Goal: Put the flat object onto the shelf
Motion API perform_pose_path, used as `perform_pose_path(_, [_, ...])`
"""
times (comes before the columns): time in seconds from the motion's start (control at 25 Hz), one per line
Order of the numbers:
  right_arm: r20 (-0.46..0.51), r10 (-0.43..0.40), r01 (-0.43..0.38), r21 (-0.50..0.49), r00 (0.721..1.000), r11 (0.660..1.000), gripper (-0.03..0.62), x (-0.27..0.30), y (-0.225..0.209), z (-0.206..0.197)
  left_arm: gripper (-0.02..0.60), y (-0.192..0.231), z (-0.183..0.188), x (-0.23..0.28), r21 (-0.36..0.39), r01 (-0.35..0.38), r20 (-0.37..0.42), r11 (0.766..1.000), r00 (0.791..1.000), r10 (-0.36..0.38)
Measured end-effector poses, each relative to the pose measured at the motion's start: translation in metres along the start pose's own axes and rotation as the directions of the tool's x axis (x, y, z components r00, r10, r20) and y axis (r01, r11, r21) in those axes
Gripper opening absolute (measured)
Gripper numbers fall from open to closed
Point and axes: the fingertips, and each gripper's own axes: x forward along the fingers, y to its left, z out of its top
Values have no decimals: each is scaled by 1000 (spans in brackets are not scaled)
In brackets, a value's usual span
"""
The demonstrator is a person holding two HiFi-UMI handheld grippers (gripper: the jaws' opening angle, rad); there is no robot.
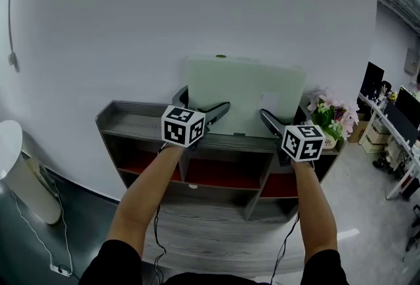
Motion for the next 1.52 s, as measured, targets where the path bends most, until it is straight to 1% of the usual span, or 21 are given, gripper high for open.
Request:
perform_pose_path(0.2, [39, -58, 60, -49, 998, 997, 497, -9, 4, 7, 558, 0, -5, -7, 1, -10, -7, 1000, 1000, 10])
perform_pose_path(0.44, [89, -90, 98, -91, 992, 991, 497, -28, 12, 16, 558, 6, 3, -23, -31, -39, 46, 999, 998, 41])
perform_pose_path(0.68, [129, -129, 146, -135, 983, 980, 497, -47, 22, 18, 558, 3, 16, -48, -9, -81, 88, 997, 993, 82])
perform_pose_path(0.8, [143, -115, 136, -148, 983, 980, 497, -61, 34, 20, 558, -6, 24, -66, -3, -97, 121, 995, 988, 97])
perform_pose_path(1.0, [142, -83, 105, -151, 986, 983, 497, -80, 57, 14, 557, -41, 29, -93, 39, -48, 156, 998, 987, 41])
perform_pose_path(1.16, [170, -68, 95, -154, 983, 983, 495, -101, 74, 14, 555, -62, 31, -118, 49, -60, 187, 997, 981, 50])
perform_pose_path(1.2, [176, -64, 92, -156, 982, 983, 494, -106, 77, 14, 549, -67, 30, -124, 49, -67, 193, 997, 980, 56])
perform_pose_path(1.24, [182, -61, 91, -159, 981, 983, 494, -112, 81, 14, 525, -71, 29, -130, 49, -75, 200, 996, 978, 63])
perform_pose_path(1.32, [196, -59, 93, -172, 979, 981, 476, -121, 88, 14, 477, -81, 24, -142, 44, -79, 215, 996, 974, 67])
perform_pose_path(1.4, [214, -61, 103, -190, 975, 976, 445, -131, 95, 14, 457, -90, 18, -150, 26, -63, 223, 998, 973, 56])
perform_pose_path(1.44, [226, -66, 112, -195, 972, 974, 404, -135, 97, 14, 441, -93, 14, -153, 14, -57, 222, 998, 974, 53])
perform_pose_path(1.48, [239, -72, 121, -195, 968, 973, 342, -140, 100, 14, 417, -95, 11, -157, 2, -57, 222, 998, 974, 55])
perform_pose_path(1.52, [249, -77, 127, -191, 965, 973, 294, -144, 101, 14, 391, -96, 8, -161, -7, -63, 223, 998, 973, 63])
